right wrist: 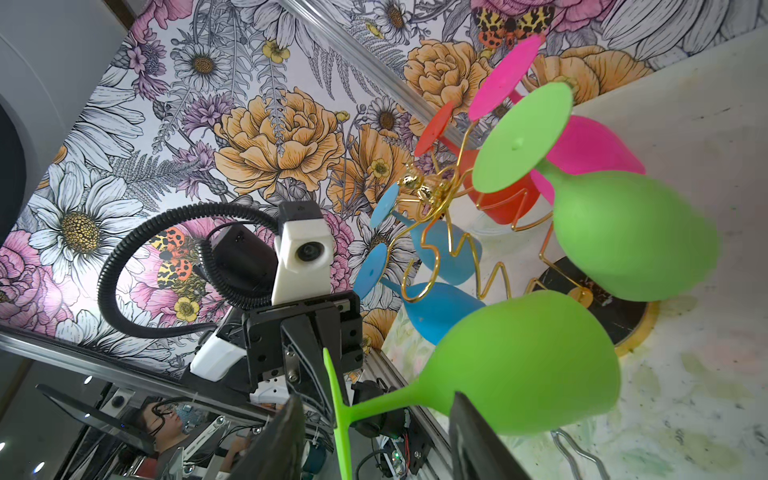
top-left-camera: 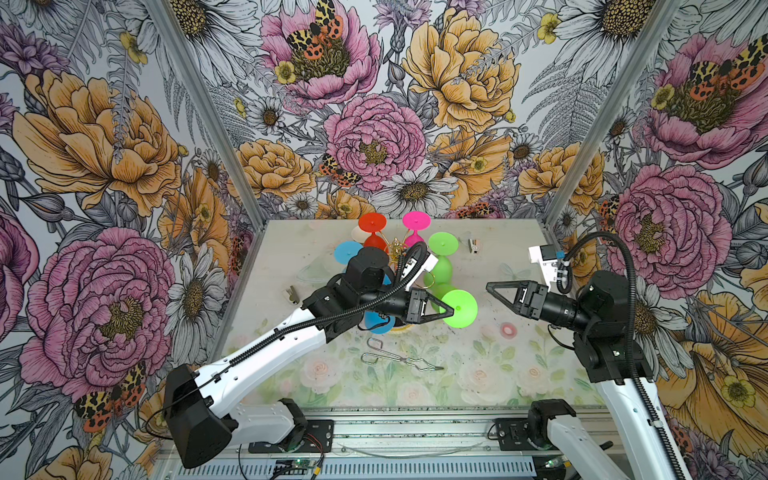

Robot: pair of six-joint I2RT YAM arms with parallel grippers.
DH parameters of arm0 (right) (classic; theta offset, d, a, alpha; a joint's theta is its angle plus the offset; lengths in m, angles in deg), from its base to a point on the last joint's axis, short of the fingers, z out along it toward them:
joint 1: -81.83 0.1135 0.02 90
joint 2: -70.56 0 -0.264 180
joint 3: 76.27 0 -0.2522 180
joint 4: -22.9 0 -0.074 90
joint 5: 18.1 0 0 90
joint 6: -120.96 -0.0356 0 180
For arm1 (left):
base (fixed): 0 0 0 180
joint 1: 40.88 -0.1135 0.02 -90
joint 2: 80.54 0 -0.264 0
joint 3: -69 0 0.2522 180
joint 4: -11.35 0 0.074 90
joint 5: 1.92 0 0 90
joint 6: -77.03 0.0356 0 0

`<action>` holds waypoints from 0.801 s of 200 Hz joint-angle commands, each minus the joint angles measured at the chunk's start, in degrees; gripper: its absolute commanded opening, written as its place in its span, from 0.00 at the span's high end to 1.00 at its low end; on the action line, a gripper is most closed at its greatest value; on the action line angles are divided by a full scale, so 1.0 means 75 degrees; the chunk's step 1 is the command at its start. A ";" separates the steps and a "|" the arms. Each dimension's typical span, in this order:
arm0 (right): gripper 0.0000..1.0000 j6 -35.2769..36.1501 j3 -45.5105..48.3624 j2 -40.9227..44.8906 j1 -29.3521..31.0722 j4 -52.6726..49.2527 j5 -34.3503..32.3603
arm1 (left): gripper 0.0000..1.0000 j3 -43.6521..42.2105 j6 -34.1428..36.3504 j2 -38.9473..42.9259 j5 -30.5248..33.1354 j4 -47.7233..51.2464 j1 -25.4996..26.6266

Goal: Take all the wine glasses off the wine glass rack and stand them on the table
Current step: 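Open the right gripper and withdraw it while the left gripper holds the glass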

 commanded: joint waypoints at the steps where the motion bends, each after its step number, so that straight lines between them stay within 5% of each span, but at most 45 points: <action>1: 0.35 -0.0174 -0.0001 -0.0157 -0.0748 -0.0043 0.0278 | 1.00 0.0081 0.0427 -0.0038 -0.0300 -0.0260 0.0166; 72: 0.37 -0.0167 0.0746 -0.1080 -0.1837 -0.0532 -0.0691 | 1.00 0.0915 0.3270 -0.0196 0.0829 0.1518 0.1074; 160: 0.36 0.1290 0.0523 -0.1547 -0.1851 -0.3026 -0.3635 | 1.00 0.0691 0.6452 -0.0167 0.2488 0.1624 0.1750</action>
